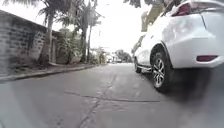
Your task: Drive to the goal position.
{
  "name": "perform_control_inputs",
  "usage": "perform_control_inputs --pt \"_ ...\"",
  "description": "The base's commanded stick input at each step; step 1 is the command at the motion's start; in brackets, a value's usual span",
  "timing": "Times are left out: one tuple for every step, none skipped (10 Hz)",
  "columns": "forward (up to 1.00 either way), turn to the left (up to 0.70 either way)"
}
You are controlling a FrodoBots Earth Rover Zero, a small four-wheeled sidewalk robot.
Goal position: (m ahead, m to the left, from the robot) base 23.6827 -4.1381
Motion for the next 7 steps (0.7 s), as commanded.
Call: perform_control_inputs --pt "1.0 0.0" --pt "1.0 0.0" --pt "1.0 0.0" --pt "1.0 0.0" --pt "1.0 0.0" --pt "1.0 0.0" --pt "1.0 -0.24"
